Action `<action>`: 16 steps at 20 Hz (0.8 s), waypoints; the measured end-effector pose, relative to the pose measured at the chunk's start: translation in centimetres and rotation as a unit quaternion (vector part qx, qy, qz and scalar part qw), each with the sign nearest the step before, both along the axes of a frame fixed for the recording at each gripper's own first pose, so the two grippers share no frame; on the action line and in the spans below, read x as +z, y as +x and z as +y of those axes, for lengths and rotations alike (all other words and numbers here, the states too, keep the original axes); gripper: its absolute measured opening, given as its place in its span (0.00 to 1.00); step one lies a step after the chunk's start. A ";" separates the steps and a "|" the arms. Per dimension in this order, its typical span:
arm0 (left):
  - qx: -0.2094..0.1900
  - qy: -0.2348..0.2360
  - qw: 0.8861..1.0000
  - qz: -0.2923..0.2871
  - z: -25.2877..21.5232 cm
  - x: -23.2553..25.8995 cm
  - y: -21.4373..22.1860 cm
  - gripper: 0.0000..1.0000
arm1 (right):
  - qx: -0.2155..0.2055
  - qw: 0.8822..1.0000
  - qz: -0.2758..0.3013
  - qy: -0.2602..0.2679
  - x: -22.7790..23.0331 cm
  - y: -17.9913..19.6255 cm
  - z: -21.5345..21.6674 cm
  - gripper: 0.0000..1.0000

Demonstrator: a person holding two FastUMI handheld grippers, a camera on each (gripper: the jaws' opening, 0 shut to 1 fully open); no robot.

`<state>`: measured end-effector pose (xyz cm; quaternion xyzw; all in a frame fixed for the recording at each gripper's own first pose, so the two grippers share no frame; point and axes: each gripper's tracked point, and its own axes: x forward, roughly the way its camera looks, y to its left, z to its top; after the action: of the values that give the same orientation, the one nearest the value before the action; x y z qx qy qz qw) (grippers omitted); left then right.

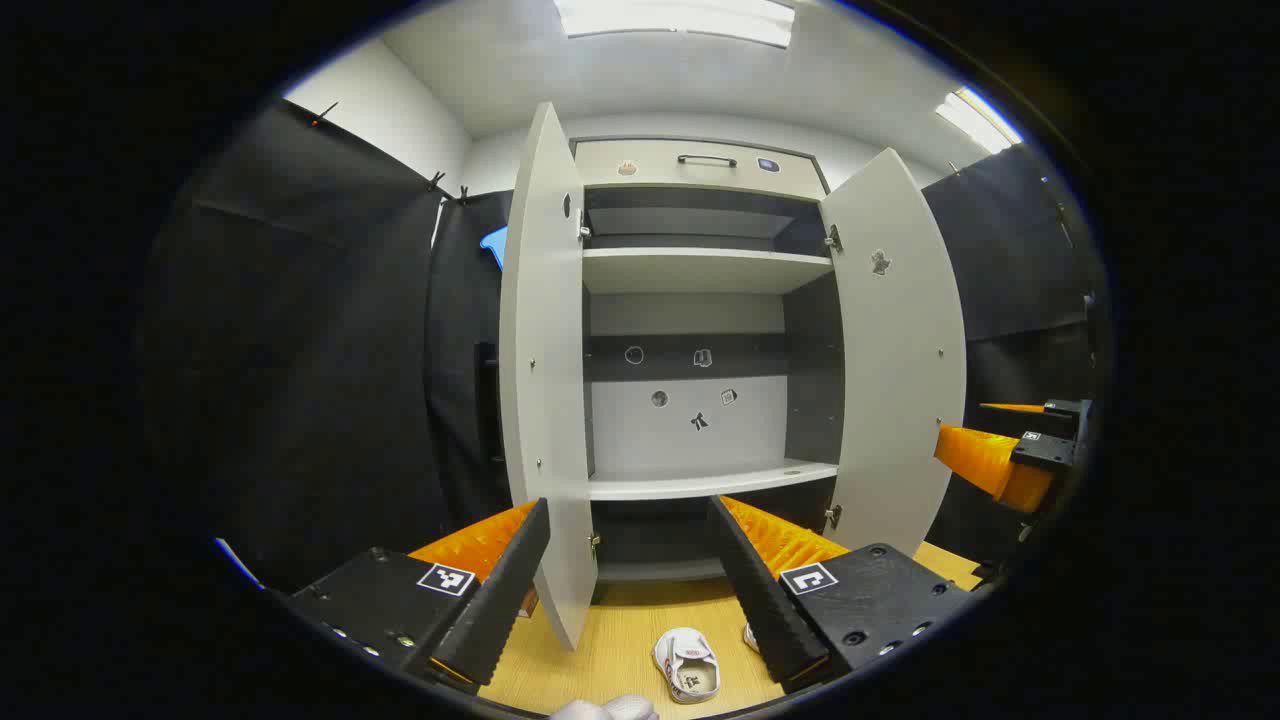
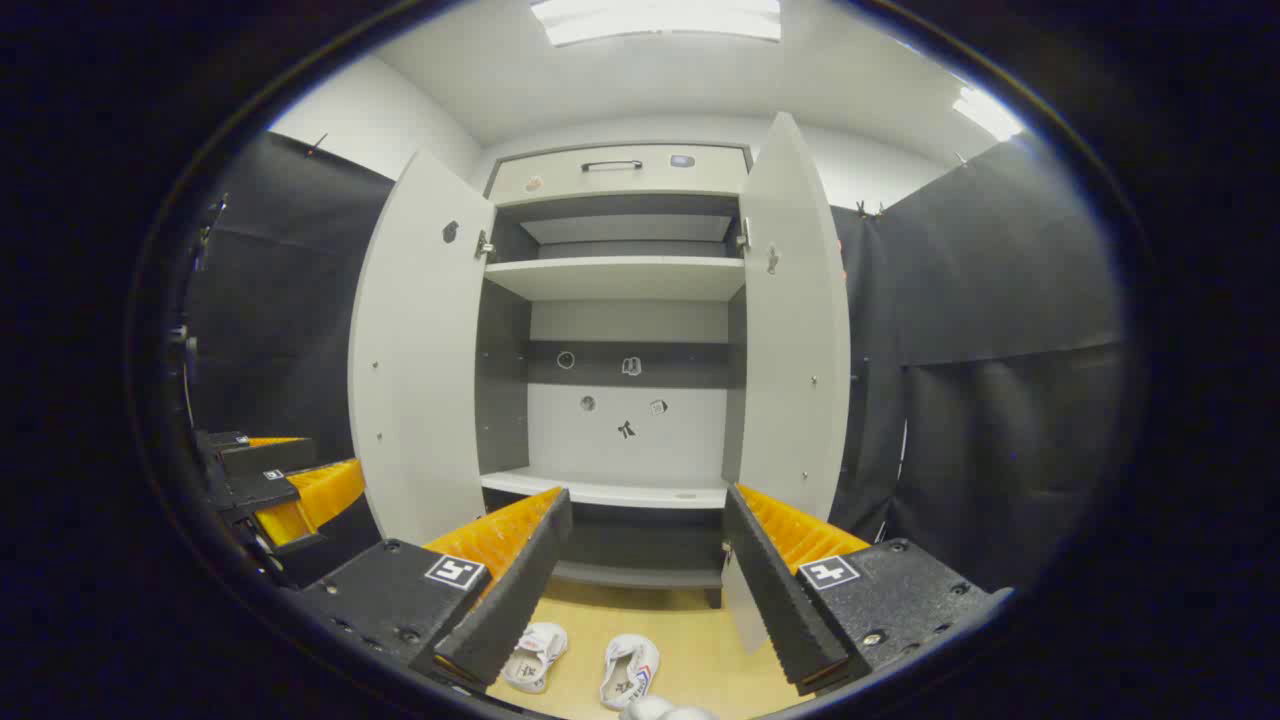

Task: Grab one shoe with the right hand and put it into the shoe cabinet, grab the other shoe with the left hand and put it into the shoe cabinet; then close the right door with the right hand and the left door with the left hand.

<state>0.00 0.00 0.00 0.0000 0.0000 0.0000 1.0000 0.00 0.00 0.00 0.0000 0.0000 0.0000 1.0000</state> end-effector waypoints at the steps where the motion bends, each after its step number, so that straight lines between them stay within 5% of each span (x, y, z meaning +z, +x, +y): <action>1: 0.000 0.001 1.000 -0.001 0.1 0.1 0.1 0.95 | 0.000 1.000 0.001 -0.002 -0.1 0.0 0.0 0.99; 16: 0.007 0.004 1.000 0.002 1.6 -0.4 0.2 0.95 | 0.009 1.000 0.006 -0.007 -0.6 0.4 1.4 0.99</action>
<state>0.15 1.62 -0.39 0.0040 0.0015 0.0066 1.0000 0.36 1.41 -0.57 -0.0071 0.0065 0.0088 0.9999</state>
